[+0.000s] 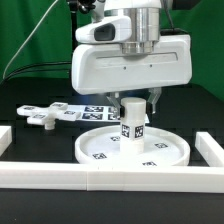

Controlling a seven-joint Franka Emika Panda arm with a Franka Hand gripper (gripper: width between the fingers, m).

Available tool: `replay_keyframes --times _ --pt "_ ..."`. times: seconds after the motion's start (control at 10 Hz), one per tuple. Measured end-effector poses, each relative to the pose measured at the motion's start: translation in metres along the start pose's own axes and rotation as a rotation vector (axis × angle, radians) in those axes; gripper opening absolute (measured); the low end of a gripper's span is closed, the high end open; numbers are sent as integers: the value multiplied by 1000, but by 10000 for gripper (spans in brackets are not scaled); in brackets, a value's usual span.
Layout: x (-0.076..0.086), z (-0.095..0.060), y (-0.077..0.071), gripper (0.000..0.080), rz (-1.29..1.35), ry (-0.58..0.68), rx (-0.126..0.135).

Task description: Assemble round table

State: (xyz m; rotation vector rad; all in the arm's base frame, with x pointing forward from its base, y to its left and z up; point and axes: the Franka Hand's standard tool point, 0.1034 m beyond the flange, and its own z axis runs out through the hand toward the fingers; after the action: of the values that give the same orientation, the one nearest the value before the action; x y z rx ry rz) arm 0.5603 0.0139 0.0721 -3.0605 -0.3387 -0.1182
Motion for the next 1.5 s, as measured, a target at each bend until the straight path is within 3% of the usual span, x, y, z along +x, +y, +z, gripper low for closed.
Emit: replay_keyframes --times 0.7,1.1,1.2,1.3,1.4,1.5 --pt "8 -1 -17 407 613 17 16" --pt "8 0 -18 407 928 33 4" --pt "8 0 -18 459 973 32 9" --pt "8 0 -18 459 953 30 8" --pt "9 -1 -18 580 899 30 8" --pt "10 -6 -17 637 833 35 10"
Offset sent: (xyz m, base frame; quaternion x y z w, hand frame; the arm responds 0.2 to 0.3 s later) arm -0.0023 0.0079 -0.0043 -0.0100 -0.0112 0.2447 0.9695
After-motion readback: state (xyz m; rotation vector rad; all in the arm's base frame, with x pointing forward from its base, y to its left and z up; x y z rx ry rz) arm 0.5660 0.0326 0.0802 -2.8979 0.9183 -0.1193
